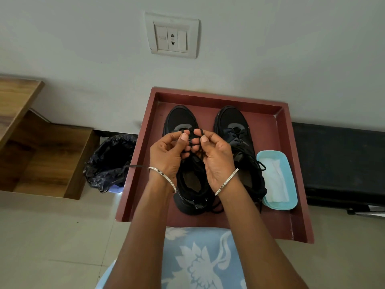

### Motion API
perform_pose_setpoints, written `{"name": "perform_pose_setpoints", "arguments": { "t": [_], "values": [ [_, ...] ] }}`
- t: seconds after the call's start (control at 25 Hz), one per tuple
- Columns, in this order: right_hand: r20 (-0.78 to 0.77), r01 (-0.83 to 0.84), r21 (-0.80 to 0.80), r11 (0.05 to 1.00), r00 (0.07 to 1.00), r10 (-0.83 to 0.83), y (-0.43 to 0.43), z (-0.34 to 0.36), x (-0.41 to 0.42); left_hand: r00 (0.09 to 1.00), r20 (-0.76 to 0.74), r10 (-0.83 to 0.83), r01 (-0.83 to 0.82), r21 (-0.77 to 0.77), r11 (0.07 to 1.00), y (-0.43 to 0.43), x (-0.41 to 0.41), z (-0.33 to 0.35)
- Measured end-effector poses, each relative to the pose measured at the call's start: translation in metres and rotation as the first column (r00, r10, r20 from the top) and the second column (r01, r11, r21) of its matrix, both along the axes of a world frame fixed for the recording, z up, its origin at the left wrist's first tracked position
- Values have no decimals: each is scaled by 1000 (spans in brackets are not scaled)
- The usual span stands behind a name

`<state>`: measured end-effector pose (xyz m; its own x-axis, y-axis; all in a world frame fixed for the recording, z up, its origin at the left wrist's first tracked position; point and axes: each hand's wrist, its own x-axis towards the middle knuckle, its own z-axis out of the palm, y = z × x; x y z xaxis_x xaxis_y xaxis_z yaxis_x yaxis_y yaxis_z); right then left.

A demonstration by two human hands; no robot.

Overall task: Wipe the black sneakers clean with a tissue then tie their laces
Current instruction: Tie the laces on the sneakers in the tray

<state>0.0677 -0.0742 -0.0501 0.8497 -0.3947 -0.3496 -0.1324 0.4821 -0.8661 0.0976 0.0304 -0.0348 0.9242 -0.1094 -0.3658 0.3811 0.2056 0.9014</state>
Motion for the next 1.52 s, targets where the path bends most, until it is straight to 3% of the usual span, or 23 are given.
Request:
{"name": "perform_pose_setpoints", "arguments": {
  "t": [0.08, 0.24, 0.48, 0.68, 0.8, 1.0, 1.16, 1.36, 1.52],
  "values": [
    [-16, 54, -117, 992, 998, -56, 9, -5, 2, 997, 40, 59, -61, 36, 998, -7, -3, -1],
    [-4, 105, -307, 946, 994, -112, 19, -13, 3, 1000, 15, 4, -4, 25, 1000, -5, -2, -2],
    [5, 135, -300, 945, 990, -140, 9, -12, 0, 992, -111, 61, -68, -63, 996, 8, 7, -2],
    [21, 131, -172, 976, 991, -129, 3, -6, 0, 992, -71, -103, 101, -39, 994, 14, 10, -3],
    [43, 133, -213, 968, 991, -127, 5, -7, 1, 980, -54, -191, 190, -20, 982, 17, 10, -2],
    [66, -14, -263, 965, 997, 32, 0, -9, 3, 983, -53, -178, 178, 5, 984, 18, 12, -4],
    [96, -123, -232, 965, 984, 149, -4, -7, 0, 994, -78, -72, 74, 25, 997, 14, 12, -9],
    [54, -52, -310, 949, 996, 72, -1, -7, 7, 969, 146, -197, 172, 167, 971, 19, 14, -9],
    [-25, 8, -200, 980, 1000, -13, 2, -10, 15, 900, 327, -289, 130, 431, 893, 20, 15, -8]
  ]
}}
